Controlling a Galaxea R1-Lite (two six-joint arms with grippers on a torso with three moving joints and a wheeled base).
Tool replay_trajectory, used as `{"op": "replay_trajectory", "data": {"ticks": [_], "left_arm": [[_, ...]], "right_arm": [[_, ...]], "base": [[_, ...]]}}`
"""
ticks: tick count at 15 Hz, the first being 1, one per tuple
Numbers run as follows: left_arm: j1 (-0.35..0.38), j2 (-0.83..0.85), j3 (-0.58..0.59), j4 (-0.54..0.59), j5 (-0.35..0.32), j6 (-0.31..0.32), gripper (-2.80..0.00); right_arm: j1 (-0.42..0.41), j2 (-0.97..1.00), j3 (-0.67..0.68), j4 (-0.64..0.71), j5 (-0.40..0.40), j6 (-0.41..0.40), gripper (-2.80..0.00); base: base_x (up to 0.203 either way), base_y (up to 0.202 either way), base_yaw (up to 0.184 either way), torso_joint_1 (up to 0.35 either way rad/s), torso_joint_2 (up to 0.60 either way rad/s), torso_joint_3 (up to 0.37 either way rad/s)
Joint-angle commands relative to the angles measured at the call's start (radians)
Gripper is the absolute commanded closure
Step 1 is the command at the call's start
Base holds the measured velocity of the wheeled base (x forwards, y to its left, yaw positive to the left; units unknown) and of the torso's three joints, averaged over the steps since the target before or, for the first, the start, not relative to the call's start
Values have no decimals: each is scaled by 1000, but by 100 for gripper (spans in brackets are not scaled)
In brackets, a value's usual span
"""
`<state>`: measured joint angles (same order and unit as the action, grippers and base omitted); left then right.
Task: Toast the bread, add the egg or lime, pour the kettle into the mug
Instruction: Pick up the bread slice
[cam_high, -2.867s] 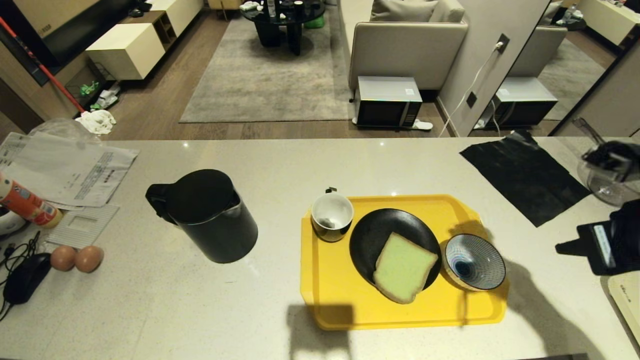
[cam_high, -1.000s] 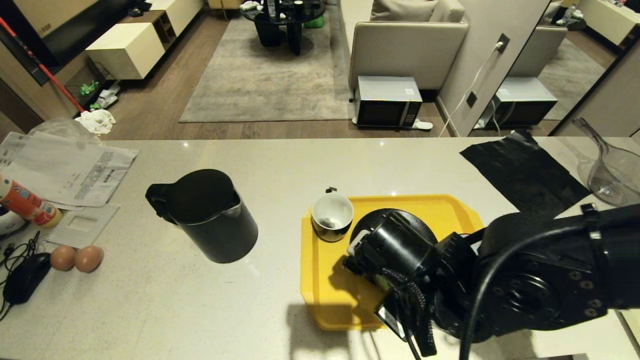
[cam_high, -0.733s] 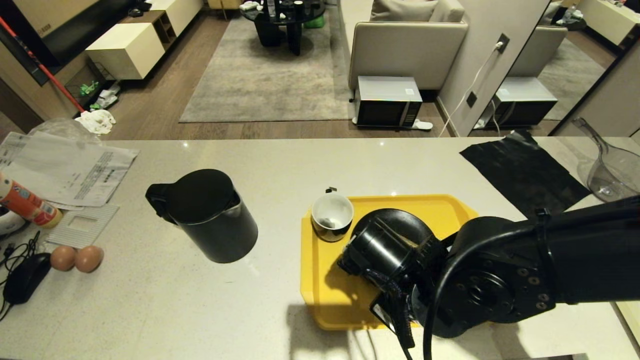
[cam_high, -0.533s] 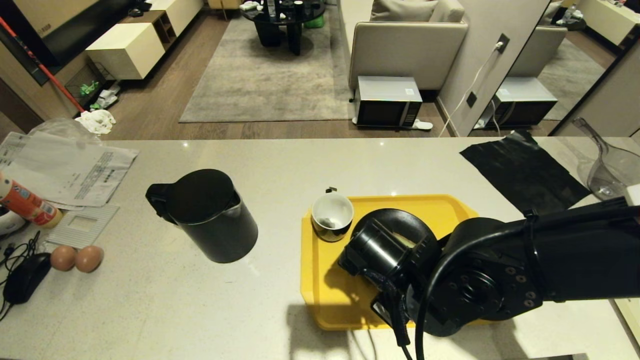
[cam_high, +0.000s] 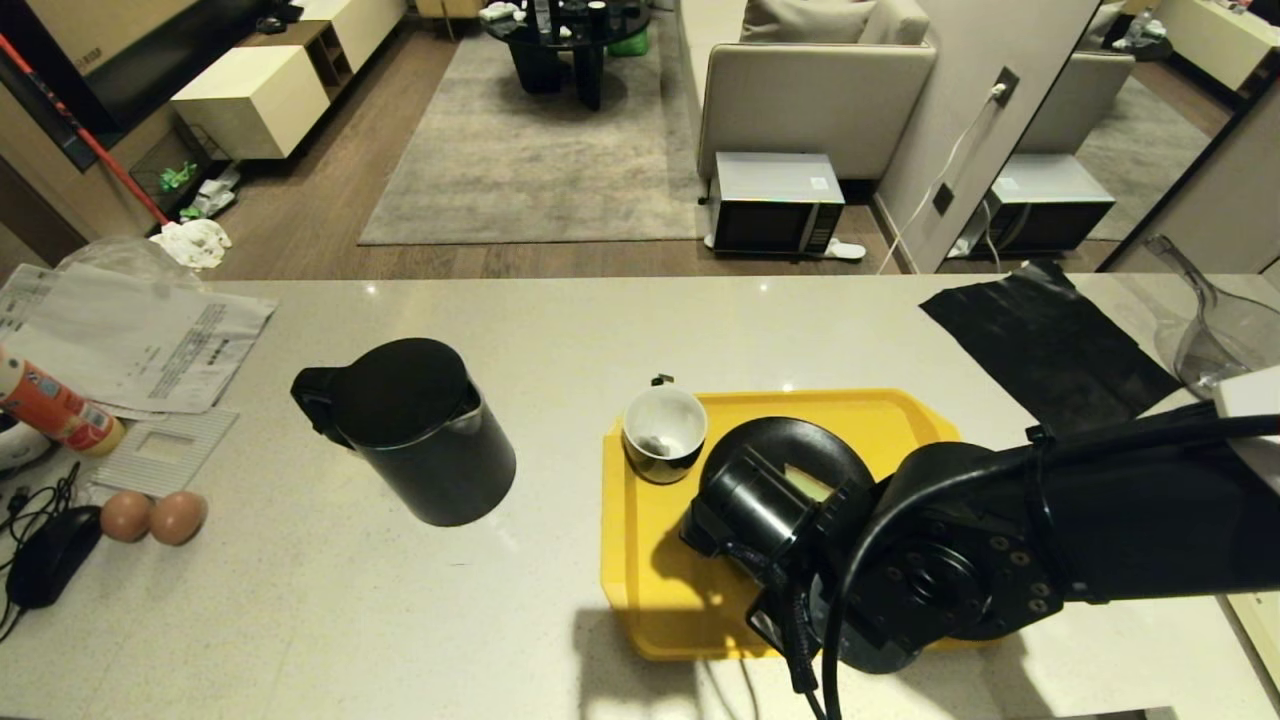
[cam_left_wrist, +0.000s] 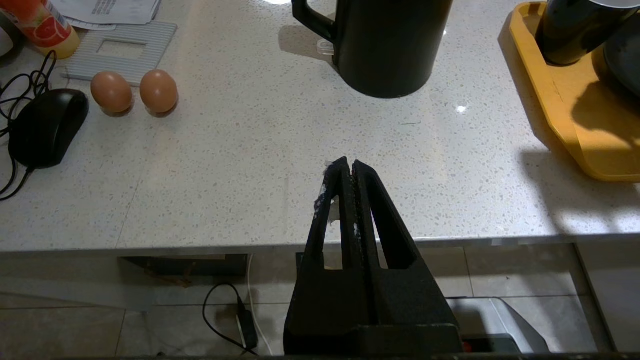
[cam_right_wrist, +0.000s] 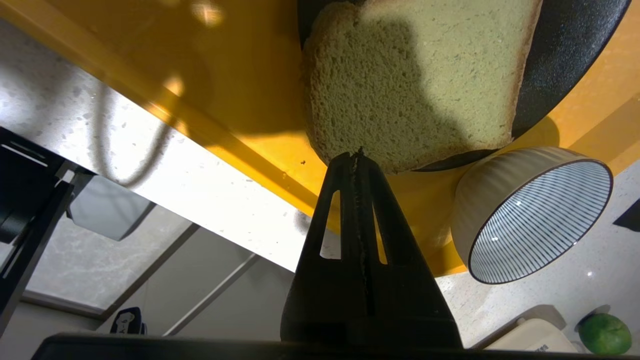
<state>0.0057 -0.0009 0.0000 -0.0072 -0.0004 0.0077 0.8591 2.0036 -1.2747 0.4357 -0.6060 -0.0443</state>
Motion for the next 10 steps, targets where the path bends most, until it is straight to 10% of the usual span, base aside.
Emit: {"op": "replay_trajectory", "data": {"ticks": [1,7,8,10], "left_arm": [[0,-1,0,0,0,0,0],[0,-1,0,0,0,0,0],[0,-1,0,0,0,0,0],[0,-1,0,0,0,0,0]], "right_arm": [[-5,1,5,3,-3,-3,0],[-12,4,11,3,-7,-5,0],[-12,5,20,1,-18,-5,-280],[-11,4,38,0,-25,0,-280]], "base": [[0,0,0,0,0,0],[0,0,0,0,0,0],[0,0,0,0,0,0],[0,0,0,0,0,0]]}}
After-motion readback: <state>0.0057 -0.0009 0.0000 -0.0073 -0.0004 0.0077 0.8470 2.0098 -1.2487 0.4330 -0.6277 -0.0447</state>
